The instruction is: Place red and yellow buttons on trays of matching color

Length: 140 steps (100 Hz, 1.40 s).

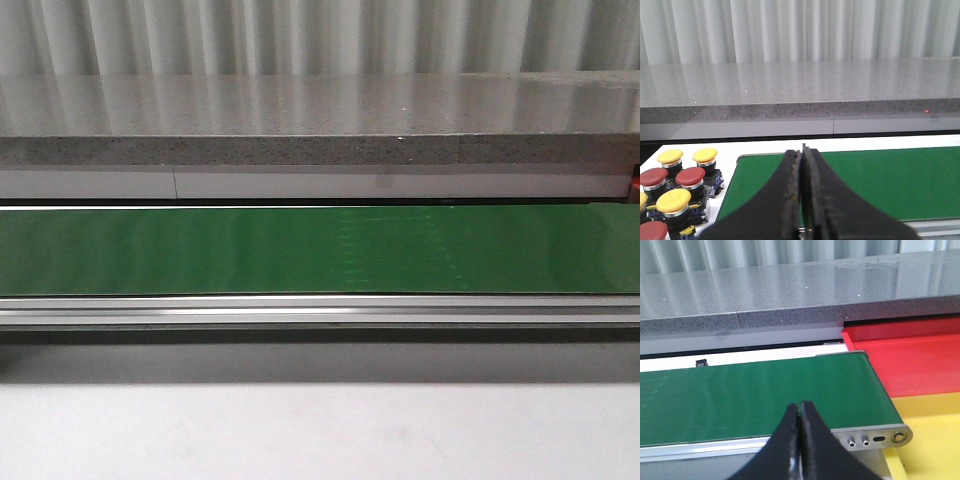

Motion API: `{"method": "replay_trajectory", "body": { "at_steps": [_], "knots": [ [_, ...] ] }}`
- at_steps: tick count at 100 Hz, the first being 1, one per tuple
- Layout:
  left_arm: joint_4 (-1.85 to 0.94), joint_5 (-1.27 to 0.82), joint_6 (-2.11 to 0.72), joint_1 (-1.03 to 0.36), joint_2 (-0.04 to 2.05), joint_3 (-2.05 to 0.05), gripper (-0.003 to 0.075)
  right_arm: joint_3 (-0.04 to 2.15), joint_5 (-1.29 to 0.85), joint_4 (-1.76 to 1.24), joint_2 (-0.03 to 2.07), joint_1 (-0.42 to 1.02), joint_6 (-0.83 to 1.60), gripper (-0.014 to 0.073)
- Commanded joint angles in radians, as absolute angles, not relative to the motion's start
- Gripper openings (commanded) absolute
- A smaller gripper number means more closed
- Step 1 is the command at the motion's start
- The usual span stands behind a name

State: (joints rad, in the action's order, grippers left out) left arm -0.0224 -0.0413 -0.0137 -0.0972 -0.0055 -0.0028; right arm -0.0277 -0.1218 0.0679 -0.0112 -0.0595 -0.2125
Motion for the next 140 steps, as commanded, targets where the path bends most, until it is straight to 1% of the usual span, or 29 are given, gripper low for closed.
{"method": "replay_trajectory", "body": {
  "at_steps": [1, 78, 93, 102, 111, 126, 140],
  "knots": [
    [-0.022, 0.038, -0.007, -0.097, -0.033, 0.043, -0.002, -0.029, -0.043, 0.077, -0.024, -0.066, -0.211, -0.0068],
    [-0.02, 0.026, -0.007, -0.095, -0.033, 0.026, -0.002, -0.029, -0.043, 0.077, -0.024, -0.066, -0.211, -0.0068],
    [-0.02, -0.112, -0.007, -0.095, -0.024, -0.041, -0.002, -0.029, -0.043, 0.077, -0.024, -0.066, -0.211, -0.0068],
    [-0.02, -0.157, -0.007, -0.095, 0.007, -0.093, -0.002, -0.029, -0.043, 0.077, -0.024, -0.066, -0.211, -0.0068],
    [-0.02, -0.197, -0.007, -0.095, 0.063, -0.156, -0.002, -0.029, -0.043, 0.077, -0.024, -0.066, -0.211, -0.0068],
    [-0.018, -0.42, -0.007, -0.095, 0.19, -0.289, -0.002, -0.029, -0.043, 0.077, -0.024, -0.066, -0.211, -0.0068],
    [-0.018, -0.468, -0.007, -0.095, 0.315, -0.373, -0.002, -0.029, -0.043, 0.077, -0.024, -0.066, -0.211, -0.0068]
  ]
}}
